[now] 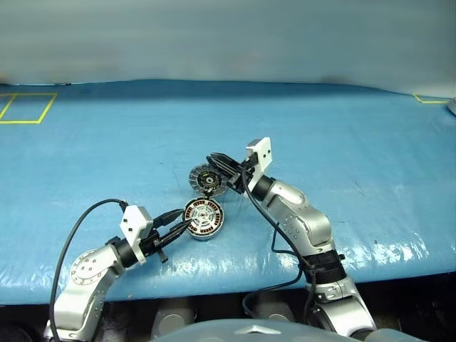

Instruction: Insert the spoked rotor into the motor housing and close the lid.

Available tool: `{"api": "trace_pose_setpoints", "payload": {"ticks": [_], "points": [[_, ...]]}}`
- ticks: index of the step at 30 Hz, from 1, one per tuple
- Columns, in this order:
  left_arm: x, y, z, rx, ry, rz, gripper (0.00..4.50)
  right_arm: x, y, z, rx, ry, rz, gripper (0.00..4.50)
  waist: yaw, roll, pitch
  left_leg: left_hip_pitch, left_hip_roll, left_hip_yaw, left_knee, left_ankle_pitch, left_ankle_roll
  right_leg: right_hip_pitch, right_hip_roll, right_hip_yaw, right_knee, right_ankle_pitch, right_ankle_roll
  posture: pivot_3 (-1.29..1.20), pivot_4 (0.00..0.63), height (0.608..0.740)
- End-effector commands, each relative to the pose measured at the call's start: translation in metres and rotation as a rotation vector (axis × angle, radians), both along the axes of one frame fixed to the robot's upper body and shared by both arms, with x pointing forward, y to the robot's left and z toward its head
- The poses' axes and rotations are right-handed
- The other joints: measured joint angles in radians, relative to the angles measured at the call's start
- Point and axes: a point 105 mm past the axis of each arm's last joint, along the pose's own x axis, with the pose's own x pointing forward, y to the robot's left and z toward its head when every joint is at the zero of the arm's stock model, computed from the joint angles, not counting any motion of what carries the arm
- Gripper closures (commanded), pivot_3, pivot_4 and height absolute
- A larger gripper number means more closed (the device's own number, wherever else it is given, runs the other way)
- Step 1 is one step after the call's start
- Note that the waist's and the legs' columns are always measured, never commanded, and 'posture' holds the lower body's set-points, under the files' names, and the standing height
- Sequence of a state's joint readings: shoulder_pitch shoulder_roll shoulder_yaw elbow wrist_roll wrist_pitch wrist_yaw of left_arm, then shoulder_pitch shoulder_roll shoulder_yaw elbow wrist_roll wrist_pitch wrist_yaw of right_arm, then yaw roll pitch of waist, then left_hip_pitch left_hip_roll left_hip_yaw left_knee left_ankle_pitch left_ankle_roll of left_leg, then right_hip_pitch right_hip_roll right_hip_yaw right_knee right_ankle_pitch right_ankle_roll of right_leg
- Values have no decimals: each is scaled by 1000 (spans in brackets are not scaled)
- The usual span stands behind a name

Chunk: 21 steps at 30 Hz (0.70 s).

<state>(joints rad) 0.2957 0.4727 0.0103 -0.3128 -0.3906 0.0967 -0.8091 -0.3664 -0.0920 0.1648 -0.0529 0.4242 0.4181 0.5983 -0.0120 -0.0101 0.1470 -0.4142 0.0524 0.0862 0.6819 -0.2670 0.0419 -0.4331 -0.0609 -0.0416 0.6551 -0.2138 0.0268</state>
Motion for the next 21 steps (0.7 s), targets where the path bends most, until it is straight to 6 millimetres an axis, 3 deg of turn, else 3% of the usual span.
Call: {"api": "trace_pose_setpoints", "payload": {"ticks": [1,7,12,21], "points": [[-1,1,7,-4,-41,11,2937,-5,4,12,22,-30,74,3823,-1,0,0,0,0,0,0,0,0,0,0,0,0,0,0,0,150,740],[-5,2,3,-4,-34,37,2937,-20,3,14,-17,-7,238,3823,-2,1,0,1,0,0,0,0,0,1,0,-1,0,0,0,0,150,740],[-6,1,3,-8,-34,42,2937,-54,3,12,-42,32,437,3823,-1,1,0,1,0,-1,0,0,0,1,0,-1,-1,0,0,0,150,740],[-7,11,3,0,-16,62,2937,-68,6,-11,-100,86,454,3823,-1,0,0,1,0,0,0,0,0,1,0,-1,-1,0,0,0,150,740]]}}
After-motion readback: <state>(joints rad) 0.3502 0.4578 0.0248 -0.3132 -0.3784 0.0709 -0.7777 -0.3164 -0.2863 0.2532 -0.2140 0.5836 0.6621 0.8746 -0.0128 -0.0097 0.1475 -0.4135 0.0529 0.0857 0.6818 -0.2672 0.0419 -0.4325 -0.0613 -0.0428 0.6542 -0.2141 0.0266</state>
